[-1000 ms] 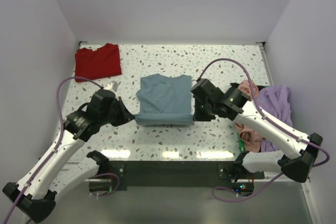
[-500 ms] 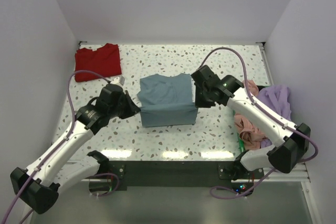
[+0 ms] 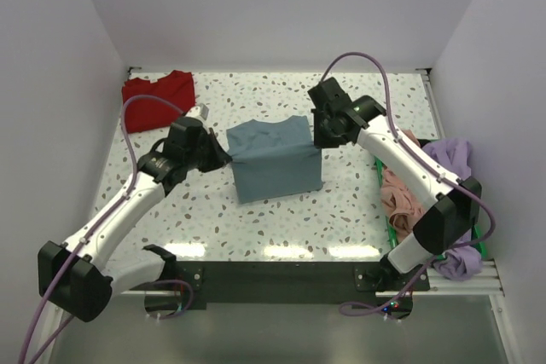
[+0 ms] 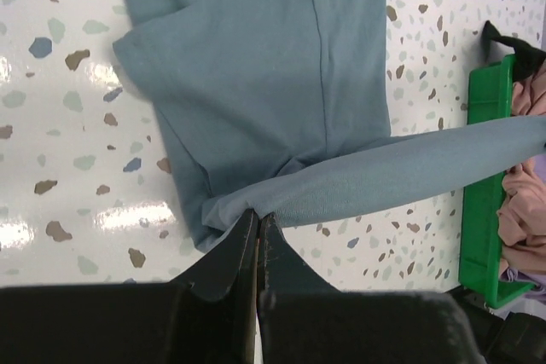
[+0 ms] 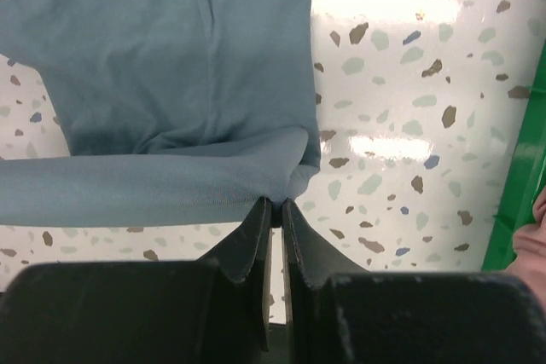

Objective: Fold and stack the t-shirts
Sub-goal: Fold the tshirt

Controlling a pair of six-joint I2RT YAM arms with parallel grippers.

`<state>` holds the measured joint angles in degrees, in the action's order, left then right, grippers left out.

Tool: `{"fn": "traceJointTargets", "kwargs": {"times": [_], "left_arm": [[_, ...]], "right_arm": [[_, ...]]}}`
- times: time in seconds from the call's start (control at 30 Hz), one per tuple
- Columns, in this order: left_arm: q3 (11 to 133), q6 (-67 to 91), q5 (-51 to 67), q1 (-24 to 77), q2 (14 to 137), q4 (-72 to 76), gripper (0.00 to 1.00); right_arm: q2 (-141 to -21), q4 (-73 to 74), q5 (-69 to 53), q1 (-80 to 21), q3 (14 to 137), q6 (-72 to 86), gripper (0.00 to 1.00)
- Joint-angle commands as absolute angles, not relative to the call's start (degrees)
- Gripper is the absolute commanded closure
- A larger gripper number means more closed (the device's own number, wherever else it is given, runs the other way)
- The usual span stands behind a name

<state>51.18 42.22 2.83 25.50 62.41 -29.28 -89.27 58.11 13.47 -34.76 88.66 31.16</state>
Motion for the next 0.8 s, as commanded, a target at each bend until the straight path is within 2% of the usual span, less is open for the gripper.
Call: {"fn": "traceJointTargets", "kwargs": {"times": [0.0, 0.47, 0.77], "left_arm": [[54.58, 38.06, 5.53, 22.24, 65.11, -23.65, 1.00], [59.94, 34.45, 8.44, 17.41, 77.69, -18.72, 1.00], [62.66, 34.10, 10.46, 14.07, 83.58, -16.52, 1.00]], "right_arm": [[-91.66, 56.60, 16.35, -32.88, 93.51, 27.07, 1.00], [-107.56, 56.86, 16.70, -29.53, 109.85, 22.50, 1.00], [-113.46, 57.92, 16.35, -27.69, 117.94, 21.18, 1.00]]}}
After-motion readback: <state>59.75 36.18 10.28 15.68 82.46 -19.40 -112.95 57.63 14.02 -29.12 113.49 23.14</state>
